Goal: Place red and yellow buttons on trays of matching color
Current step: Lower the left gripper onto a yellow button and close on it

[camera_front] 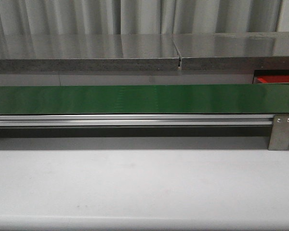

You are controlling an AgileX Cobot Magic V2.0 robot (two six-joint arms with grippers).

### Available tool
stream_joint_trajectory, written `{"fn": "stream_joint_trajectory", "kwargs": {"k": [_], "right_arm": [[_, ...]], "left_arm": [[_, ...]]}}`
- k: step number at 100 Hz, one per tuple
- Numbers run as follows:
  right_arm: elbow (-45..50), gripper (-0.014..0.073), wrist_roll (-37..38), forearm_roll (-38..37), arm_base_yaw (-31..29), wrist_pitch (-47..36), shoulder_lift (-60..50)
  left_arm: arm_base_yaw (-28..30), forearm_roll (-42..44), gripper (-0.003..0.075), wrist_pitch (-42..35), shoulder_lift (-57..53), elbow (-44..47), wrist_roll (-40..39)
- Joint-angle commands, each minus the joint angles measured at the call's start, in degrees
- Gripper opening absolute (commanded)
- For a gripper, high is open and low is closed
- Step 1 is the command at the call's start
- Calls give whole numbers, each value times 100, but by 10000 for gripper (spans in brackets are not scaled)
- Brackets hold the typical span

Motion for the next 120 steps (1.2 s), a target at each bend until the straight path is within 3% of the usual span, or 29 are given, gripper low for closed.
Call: {"fn": "stream_joint_trajectory", "kwargs": {"k": [1, 62, 88, 120], "right_arm": [[-143, -118, -4, 20, -7, -385, -4], [-143, -118, -4, 20, -7, -391, -4], [-143, -118, -4, 20, -7, -391, -4], [-143, -118, -4, 20, -7, -391, -4]], "left_arm": [[-9, -111, 511, -130, -48, -301, -37], [-54, -234, 509, -302, 1055, -1044, -1], [-54, -234, 316, -302, 1079, -1044, -1], [-54, -234, 294, -331, 1079, -1044, -1]]}}
